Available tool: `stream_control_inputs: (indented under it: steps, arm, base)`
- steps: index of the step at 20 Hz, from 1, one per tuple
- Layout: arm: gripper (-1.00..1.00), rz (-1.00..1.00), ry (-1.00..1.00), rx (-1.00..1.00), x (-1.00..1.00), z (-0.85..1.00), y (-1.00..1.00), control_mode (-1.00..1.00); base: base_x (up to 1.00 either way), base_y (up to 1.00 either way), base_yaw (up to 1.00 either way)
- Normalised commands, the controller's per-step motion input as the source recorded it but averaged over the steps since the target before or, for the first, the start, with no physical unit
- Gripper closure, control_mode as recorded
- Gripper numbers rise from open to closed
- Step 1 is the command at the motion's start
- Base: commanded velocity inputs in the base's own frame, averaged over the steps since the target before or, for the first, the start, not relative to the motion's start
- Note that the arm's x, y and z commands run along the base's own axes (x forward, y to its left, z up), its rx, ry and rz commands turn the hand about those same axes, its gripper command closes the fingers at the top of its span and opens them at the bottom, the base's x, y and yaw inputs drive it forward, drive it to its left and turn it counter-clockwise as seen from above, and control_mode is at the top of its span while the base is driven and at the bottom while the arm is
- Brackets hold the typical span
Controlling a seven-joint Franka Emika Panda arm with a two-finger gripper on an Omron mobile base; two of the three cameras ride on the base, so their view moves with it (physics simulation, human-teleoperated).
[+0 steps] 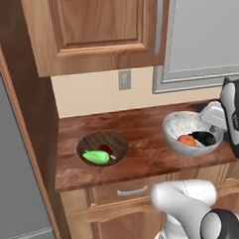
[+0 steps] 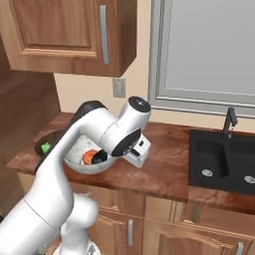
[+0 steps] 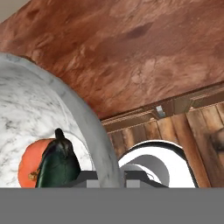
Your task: Place the bowl containing the eggplant and squash in the microwave. Close the microwave door and press the start button to microwave the meal.
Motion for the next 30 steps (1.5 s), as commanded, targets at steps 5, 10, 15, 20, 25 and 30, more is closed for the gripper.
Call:
stream_control_inputs:
  steps: [5, 10, 15, 20, 25, 30]
  arm:
    - [1.00, 0.00, 0.00, 0.00, 0.00, 0.00, 0.00, 1.00]
    - [1.00, 0.00, 0.00, 0.00, 0.00, 0.00, 0.00, 1.00]
    - [1.00, 0.00, 0.00, 0.00, 0.00, 0.00, 0.00, 1.00]
    - [1.00, 0.00, 0.00, 0.00, 0.00, 0.00, 0.00, 1.00]
    - [1.00, 0.00, 0.00, 0.00, 0.00, 0.00, 0.00, 1.00]
    - [1.00, 0.00, 0.00, 0.00, 0.00, 0.00, 0.00, 1.00]
  base:
    - [-0.45, 0.00, 0.25]
    - [-0.60, 0.00, 0.45]
    - [-0.38, 0.00, 0.68]
    - [-0.28, 0.00, 0.73]
    - [-0.13, 0.03, 0.72]
    - [-0.17, 0.18, 0.73]
